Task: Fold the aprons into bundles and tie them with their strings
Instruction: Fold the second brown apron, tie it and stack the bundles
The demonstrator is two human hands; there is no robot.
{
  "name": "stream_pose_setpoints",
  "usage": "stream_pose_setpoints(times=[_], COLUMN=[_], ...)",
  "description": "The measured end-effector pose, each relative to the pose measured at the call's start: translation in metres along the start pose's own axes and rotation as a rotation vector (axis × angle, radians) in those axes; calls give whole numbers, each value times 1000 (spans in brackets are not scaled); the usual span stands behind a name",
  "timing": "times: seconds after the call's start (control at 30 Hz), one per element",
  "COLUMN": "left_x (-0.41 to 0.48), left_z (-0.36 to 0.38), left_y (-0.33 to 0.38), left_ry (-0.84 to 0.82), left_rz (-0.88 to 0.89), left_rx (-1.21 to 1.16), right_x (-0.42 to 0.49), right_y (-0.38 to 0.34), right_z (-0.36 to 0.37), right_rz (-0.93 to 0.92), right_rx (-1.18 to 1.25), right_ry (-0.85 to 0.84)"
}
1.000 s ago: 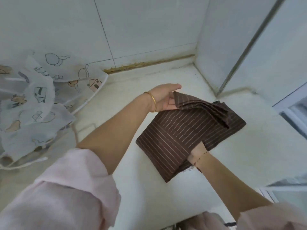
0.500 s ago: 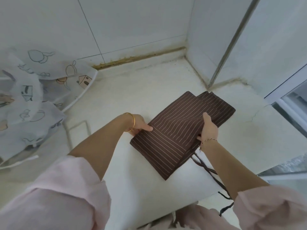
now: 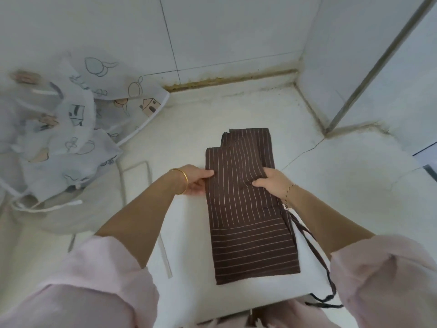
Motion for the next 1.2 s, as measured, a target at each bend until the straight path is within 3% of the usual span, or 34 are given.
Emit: stream_pose_setpoints(times=[0.2, 0.3, 0.47, 0.9, 1.2], left_x=[10, 21, 35, 50, 40], left_z=[24, 33, 32, 39, 19], left_y=[58, 72, 82, 101, 85], left_ry=[42, 61, 270, 413, 613], left_rz=[400, 391, 456, 398, 373], left_rx=[-187, -253, 92, 436, 531], right_x=[17, 29, 47, 60, 85], right_y=[-3, 6, 17, 21, -9], right_z=[-31, -43, -47, -61, -48], right_rz=[-31, -21, -18, 42, 10], right_rx=[-62, -55, -217, -33, -166], right_ry=[202, 210, 212, 431, 294])
Point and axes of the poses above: each hand's wrist, its own x-axis towards the middle knuckle, its own z-axis out of the palm, y = z × x, the point moved 5 cm from there along x, towards the middle knuckle, and after that the axes turned 4 degrees about -x, right-handed, at the moved point
